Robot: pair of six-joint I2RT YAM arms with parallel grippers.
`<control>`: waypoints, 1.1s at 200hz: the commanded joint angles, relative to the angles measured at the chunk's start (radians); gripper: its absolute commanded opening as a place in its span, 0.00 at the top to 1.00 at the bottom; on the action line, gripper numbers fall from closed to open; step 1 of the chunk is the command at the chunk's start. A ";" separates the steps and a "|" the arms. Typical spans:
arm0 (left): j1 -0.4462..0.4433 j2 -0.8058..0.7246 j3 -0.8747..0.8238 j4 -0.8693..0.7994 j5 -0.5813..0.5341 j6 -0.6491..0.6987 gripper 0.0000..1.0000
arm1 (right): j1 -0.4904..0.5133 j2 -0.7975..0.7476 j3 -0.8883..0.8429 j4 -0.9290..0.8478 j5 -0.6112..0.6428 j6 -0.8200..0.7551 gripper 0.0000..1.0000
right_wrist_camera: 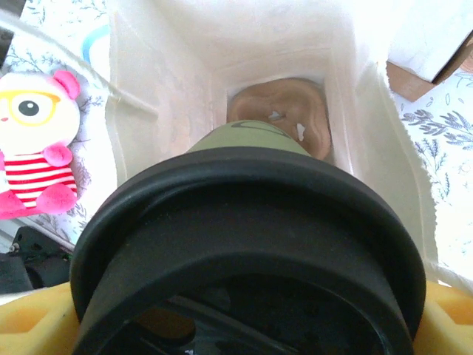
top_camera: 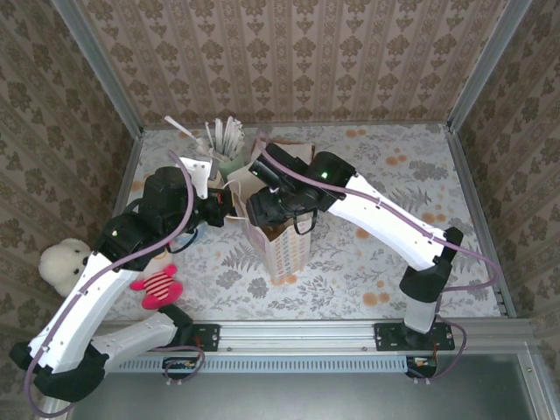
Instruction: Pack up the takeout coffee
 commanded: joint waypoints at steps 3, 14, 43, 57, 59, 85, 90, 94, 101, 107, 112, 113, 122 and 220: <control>0.008 -0.014 -0.011 0.024 0.036 0.027 0.95 | -0.005 0.092 0.116 -0.129 0.025 -0.013 0.36; 0.008 -0.020 -0.013 0.030 0.045 0.031 0.95 | -0.005 0.122 0.155 -0.178 0.041 -0.013 0.36; 0.010 -0.056 -0.037 0.030 0.019 0.049 0.95 | -0.017 0.136 0.162 -0.212 0.040 -0.015 0.36; 0.012 -0.067 -0.041 0.019 0.020 0.065 0.95 | -0.024 0.140 0.163 -0.230 0.027 -0.013 0.36; 0.013 -0.069 -0.043 0.018 0.021 0.067 0.95 | -0.023 0.141 0.162 -0.233 0.025 -0.013 0.36; 0.011 -0.066 -0.067 0.041 0.081 0.090 0.95 | -0.026 0.178 0.206 -0.284 -0.014 -0.022 0.36; 0.011 -0.061 -0.073 0.051 0.101 0.094 0.95 | -0.026 0.192 0.217 -0.297 -0.015 -0.025 0.36; 0.011 -0.055 -0.077 0.059 0.119 0.096 0.95 | -0.026 0.202 0.228 -0.308 -0.014 -0.026 0.36; 0.012 -0.046 -0.079 0.072 0.148 0.106 0.95 | -0.025 0.220 0.246 -0.325 -0.007 -0.029 0.36; 0.011 -0.040 -0.081 0.077 0.167 0.113 0.95 | -0.026 0.233 0.261 -0.339 0.000 -0.029 0.36; 0.011 -0.035 -0.082 0.081 0.173 0.115 0.95 | -0.026 0.243 0.276 -0.347 0.002 -0.030 0.36; 0.011 -0.034 -0.083 0.081 0.173 0.115 0.95 | -0.026 0.245 0.278 -0.348 0.002 -0.031 0.36; 0.011 -0.036 -0.084 0.086 0.169 0.119 0.95 | -0.026 0.258 0.294 -0.358 0.002 -0.035 0.36; 0.010 -0.072 -0.078 0.123 0.309 0.184 0.89 | -0.020 0.362 0.306 -0.439 -0.023 -0.086 0.38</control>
